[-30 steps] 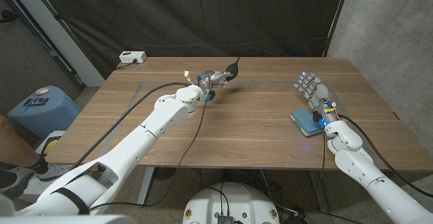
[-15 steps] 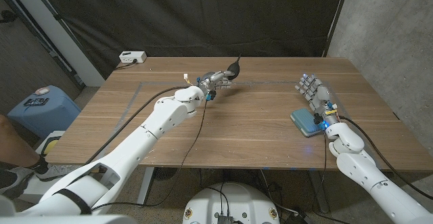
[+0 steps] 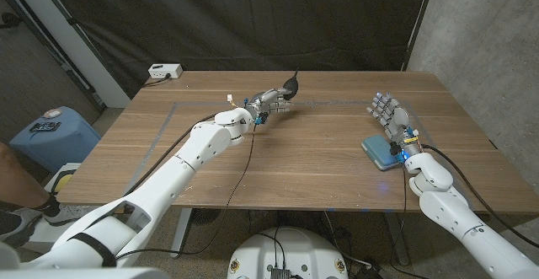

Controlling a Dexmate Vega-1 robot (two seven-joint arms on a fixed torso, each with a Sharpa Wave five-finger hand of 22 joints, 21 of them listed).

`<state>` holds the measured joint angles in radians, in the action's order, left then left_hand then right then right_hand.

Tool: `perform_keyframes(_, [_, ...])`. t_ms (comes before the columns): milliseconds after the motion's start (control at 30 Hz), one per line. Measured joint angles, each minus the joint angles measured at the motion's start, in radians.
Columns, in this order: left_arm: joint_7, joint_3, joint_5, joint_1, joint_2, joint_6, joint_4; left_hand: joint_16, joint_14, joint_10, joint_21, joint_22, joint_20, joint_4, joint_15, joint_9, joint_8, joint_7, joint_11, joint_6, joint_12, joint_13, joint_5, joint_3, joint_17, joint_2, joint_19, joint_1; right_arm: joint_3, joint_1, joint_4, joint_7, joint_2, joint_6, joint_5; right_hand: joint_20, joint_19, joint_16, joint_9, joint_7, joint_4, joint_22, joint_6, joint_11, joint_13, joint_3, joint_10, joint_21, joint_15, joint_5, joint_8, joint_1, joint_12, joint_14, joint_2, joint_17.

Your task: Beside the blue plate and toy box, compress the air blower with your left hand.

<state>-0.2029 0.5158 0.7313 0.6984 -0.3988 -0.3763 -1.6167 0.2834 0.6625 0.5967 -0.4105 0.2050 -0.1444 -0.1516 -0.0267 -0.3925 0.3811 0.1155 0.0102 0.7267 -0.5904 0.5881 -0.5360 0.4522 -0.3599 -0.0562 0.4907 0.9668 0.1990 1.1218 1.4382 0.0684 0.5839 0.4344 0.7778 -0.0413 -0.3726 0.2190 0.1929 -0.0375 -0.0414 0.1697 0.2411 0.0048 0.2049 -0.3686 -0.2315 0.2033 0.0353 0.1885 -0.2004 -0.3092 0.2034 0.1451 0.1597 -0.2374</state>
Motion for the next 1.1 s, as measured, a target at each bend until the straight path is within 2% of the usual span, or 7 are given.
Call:
perform_keyframes(233, [0.000, -0.003, 0.000, -0.006, -0.001, 0.000, 0.020, 0.000, 0.000, 0.004, 0.000, 0.000, 0.002, 0.000, 0.000, 0.004, -0.003, -0.007, -0.004, 0.004, 0.000, -0.004, 0.000, 0.000, 0.000, 0.000, -0.002, 0.000, 0.000, 0.000, 0.000, -0.006, 0.000, -0.008, -0.012, 0.000, 0.000, 0.000, 0.000, 0.000, 0.000, 0.000, 0.000, 0.000, 0.000, 0.000, 0.000, 0.000, 0.000, 0.000, 0.000, 0.000, 0.000, 0.000, 0.000, 0.000])
perform_keyframes(267, [0.000, -0.003, 0.000, -0.006, -0.001, 0.000, 0.022, 0.000, 0.000, 0.004, 0.000, 0.000, 0.002, 0.000, 0.000, 0.004, -0.003, -0.007, -0.004, 0.004, 0.000, -0.004, 0.000, 0.000, 0.000, 0.000, -0.002, 0.000, 0.007, -0.006, 0.012, -0.006, 0.011, -0.010, -0.014, 0.000, 0.000, 0.000, 0.000, 0.000, 0.000, 0.000, 0.000, 0.000, 0.000, 0.000, 0.000, 0.000, 0.000, 0.000, 0.000, 0.000, 0.000, 0.000, 0.000, 0.000])
perform_keyframes(300, [0.019, -0.003, 0.041, -0.007, -0.002, 0.006, 0.026, 0.000, 0.000, 0.006, 0.000, 0.000, 0.002, 0.000, 0.000, 0.005, -0.003, -0.007, -0.006, 0.004, 0.000, -0.005, 0.000, 0.000, 0.000, 0.000, -0.002, 0.000, 0.007, -0.006, 0.012, -0.007, 0.011, -0.011, -0.015, 0.000, 0.000, 0.000, 0.000, 0.000, 0.000, 0.000, 0.000, 0.000, 0.000, 0.000, 0.000, 0.000, 0.000, 0.000, 0.000, 0.000, 0.000, 0.000, 0.000, 0.000])
perform_keyframes(1100, [0.064, -0.010, 0.126, -0.025, 0.015, 0.008, 0.099, 0.000, -0.005, 0.024, -0.004, 0.000, 0.002, 0.000, 0.005, 0.017, 0.001, -0.012, -0.016, 0.024, 0.007, -0.009, 0.000, 0.000, -0.009, -0.005, -0.002, -0.005, 0.022, -0.054, 0.009, 0.002, 0.033, -0.049, -0.027, 0.000, 0.000, 0.000, 0.000, 0.000, 0.003, 0.000, 0.000, 0.000, 0.000, -0.003, 0.000, 0.000, 0.000, 0.000, 0.000, 0.000, 0.000, 0.000, 0.000, 0.000])
